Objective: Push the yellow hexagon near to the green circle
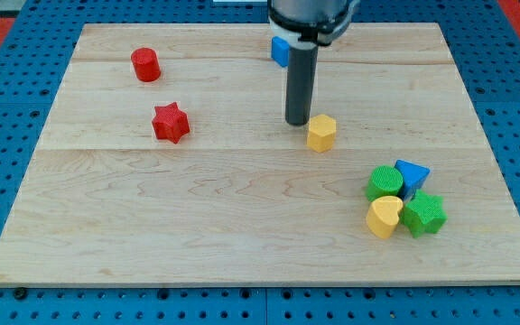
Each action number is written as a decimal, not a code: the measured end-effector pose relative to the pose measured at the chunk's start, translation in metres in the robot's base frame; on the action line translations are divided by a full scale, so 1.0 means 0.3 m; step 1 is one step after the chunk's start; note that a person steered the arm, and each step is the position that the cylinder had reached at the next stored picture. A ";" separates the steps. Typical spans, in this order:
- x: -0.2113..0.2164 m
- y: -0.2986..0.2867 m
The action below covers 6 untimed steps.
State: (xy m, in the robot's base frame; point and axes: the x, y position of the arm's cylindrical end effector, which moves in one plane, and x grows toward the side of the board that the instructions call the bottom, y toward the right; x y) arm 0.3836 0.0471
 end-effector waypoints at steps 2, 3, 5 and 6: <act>0.217 0.193; 0.269 0.210; 0.227 0.196; 0.134 0.196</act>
